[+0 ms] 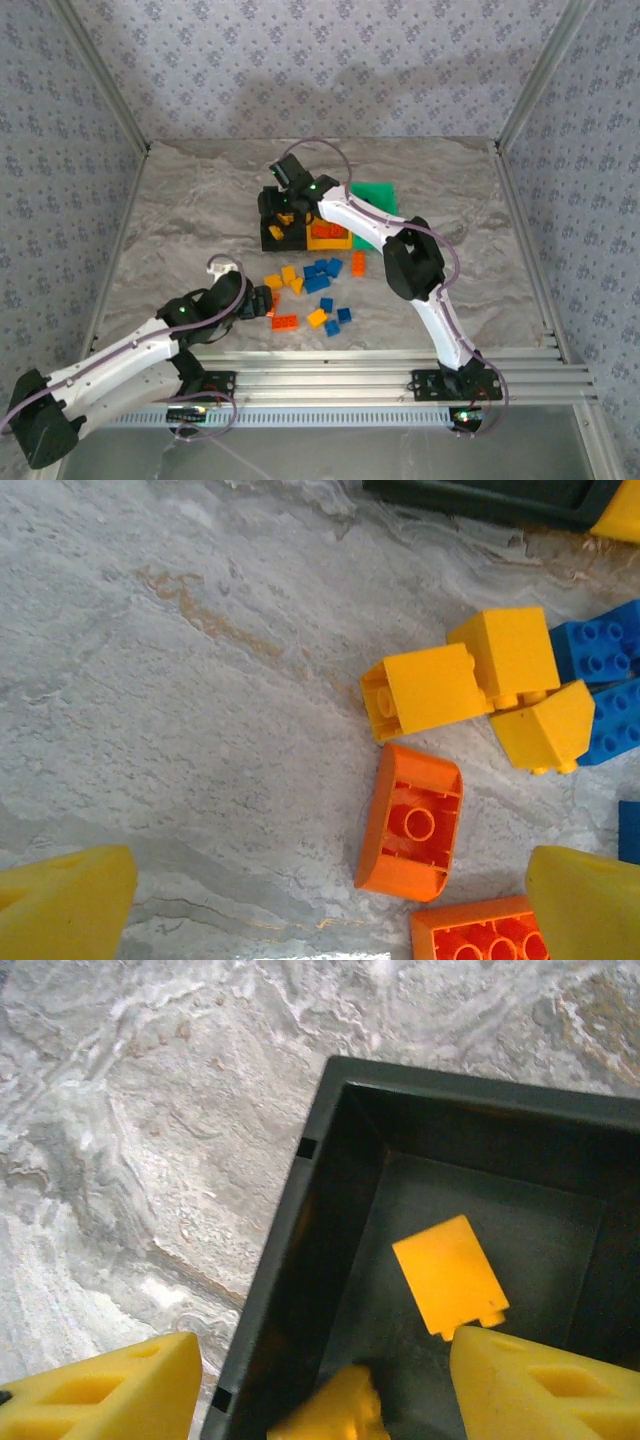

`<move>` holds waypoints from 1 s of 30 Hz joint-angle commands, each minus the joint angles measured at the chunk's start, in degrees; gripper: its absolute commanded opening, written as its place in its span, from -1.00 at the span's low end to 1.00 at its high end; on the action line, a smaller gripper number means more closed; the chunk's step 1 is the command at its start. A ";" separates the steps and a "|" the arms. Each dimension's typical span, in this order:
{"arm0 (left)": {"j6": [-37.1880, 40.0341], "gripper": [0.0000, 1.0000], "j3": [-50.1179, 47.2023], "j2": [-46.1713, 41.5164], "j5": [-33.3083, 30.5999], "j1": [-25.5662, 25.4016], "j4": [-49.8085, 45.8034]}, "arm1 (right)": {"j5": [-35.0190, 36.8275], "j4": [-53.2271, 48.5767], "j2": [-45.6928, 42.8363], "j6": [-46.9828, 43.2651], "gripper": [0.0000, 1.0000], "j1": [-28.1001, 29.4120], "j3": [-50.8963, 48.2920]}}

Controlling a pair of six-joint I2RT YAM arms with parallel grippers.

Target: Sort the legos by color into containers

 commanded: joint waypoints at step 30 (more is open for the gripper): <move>7.97 -0.09 5.46 32.70 7.89 -1.12 12.51 | 8.18 17.64 -52.27 5.62 0.40 1.20 -57.75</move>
